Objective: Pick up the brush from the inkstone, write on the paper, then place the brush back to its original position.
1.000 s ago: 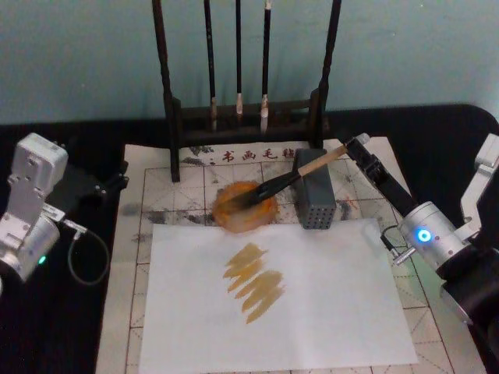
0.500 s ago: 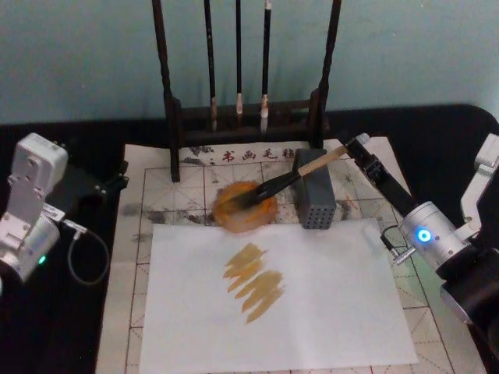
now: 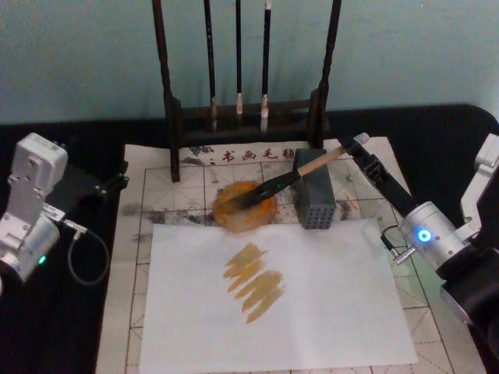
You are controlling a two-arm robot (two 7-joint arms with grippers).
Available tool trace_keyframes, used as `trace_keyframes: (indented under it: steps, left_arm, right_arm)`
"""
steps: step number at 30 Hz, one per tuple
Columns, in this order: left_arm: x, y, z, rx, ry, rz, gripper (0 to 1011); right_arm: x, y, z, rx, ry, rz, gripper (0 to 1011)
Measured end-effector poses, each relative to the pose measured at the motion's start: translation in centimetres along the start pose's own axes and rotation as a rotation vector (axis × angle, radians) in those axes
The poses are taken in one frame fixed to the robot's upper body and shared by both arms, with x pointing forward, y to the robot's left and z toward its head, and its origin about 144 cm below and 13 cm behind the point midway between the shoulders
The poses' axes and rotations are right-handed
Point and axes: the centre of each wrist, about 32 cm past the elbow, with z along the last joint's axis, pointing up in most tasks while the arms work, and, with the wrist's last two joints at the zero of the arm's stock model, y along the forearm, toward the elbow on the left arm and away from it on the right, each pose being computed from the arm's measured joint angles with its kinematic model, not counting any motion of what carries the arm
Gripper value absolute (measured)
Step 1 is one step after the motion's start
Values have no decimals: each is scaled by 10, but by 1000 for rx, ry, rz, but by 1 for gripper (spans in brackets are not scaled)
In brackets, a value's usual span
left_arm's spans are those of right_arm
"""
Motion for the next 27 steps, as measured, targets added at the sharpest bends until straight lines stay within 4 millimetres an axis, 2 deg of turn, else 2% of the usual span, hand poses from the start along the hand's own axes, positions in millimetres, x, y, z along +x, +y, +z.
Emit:
trace_keyframes:
  steps: [5,7,27]
  left_arm:
    - [0,0,0,0,0,0,1001]
    - [0,0,0,0,0,0,1001]
    - [0,0,0,0,0,0,1001]
  right_arm:
    - [0,0,0,0,0,0,202]
    - [0,0,0,0,0,0,182]
    - [0,0,0,0,0,0,181]
